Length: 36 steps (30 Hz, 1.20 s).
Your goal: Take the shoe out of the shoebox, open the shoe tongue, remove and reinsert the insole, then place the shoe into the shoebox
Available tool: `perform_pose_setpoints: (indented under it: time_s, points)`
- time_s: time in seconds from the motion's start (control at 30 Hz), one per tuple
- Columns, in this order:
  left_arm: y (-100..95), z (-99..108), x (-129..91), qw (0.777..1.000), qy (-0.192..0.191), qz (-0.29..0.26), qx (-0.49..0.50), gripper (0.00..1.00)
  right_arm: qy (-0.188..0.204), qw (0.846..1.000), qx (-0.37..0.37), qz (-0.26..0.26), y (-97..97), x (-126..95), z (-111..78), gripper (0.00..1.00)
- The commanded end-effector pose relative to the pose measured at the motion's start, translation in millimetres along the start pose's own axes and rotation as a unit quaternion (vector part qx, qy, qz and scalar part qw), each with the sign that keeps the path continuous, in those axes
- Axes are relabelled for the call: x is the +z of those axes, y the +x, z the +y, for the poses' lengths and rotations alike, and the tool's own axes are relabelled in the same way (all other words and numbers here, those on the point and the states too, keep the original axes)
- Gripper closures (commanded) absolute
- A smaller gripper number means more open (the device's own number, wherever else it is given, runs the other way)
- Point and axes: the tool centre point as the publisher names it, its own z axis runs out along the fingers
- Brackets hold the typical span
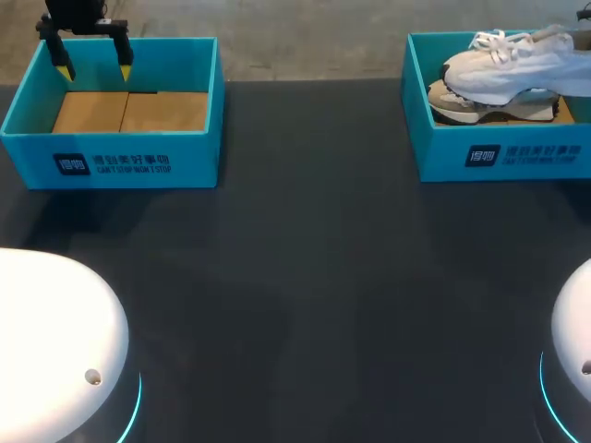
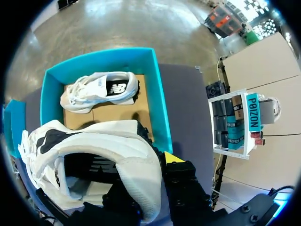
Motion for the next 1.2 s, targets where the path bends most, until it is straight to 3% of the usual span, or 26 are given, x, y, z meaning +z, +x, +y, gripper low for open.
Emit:
perform_pose_setpoints:
  time_s: [0.03, 0.9, 1.2]
  points:
    - [0.0, 0, 0, 1.000, -0.001, 0.000, 0.000, 0.00, -0.001, 1.000, 0.000, 0.000, -1.0, -3, -1.4, 1.00]
    - [0.0, 0, 0, 1.000, -0.001, 0.000, 0.000, 0.00, -0.001, 1.000, 0.000, 0.000, -1.0, -3, -1.4, 1.00]
    - [0.0, 0, 0, 1.000, -0.001, 0.000, 0.000, 0.00, 0.005, 1.000, -0.006, -0.026, 18.7, -17, -47.8, 1.00]
